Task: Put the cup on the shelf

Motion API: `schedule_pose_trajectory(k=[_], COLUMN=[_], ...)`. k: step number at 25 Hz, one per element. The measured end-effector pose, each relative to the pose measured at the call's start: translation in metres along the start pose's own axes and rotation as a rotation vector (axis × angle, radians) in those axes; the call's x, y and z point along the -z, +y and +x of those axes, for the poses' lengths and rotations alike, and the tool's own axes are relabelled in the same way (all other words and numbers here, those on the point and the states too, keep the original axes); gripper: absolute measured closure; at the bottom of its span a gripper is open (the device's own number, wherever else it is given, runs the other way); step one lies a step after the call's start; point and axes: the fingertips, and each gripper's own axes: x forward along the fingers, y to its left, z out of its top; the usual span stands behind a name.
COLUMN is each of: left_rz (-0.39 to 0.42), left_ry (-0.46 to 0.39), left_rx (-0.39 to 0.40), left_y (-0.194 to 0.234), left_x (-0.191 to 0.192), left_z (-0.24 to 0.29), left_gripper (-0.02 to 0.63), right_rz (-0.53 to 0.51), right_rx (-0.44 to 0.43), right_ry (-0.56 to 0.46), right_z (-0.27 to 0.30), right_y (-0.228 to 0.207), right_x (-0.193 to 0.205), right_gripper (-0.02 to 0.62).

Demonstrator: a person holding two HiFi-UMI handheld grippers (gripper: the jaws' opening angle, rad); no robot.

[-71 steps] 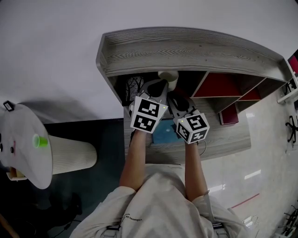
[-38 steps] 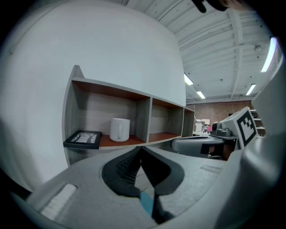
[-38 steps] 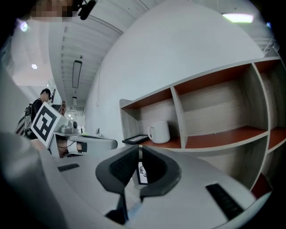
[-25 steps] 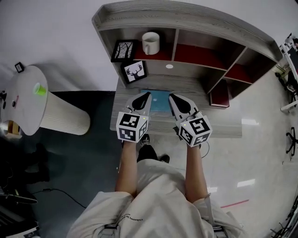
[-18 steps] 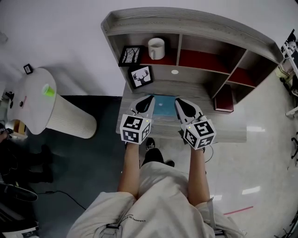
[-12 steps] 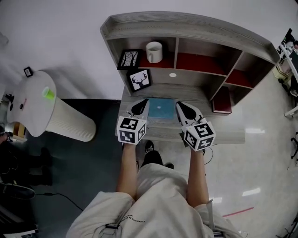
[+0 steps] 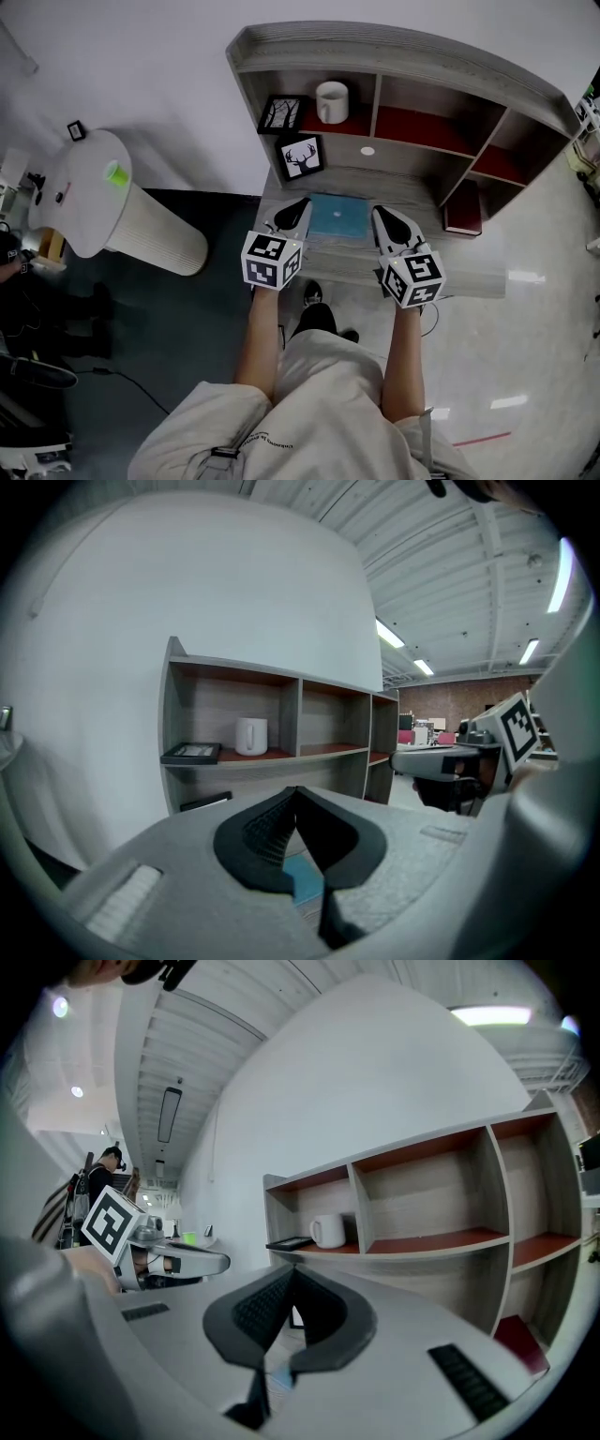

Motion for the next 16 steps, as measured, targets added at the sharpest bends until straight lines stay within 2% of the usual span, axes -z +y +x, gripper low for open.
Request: schedule_pose_trajectory(k=[10, 16], left_rz=[0.028, 0.006], left_ry=[0.007, 0.005], left_rx=[-0.003, -0.029], left_y=[0.000, 0.014], left_x=[-0.002, 0.003], left_z=[-0.005, -0.017], left_gripper=[0.597, 0.597], right_rz=[-0.006, 0.026], right_rx=[0.029, 0.025], right_ry=[-0.005, -0.011], right_z=[-0.009, -0.016], right_y=[-0.004, 0.003], right_x=[-0.002, 0.000], right_gripper=[0.580, 0.580])
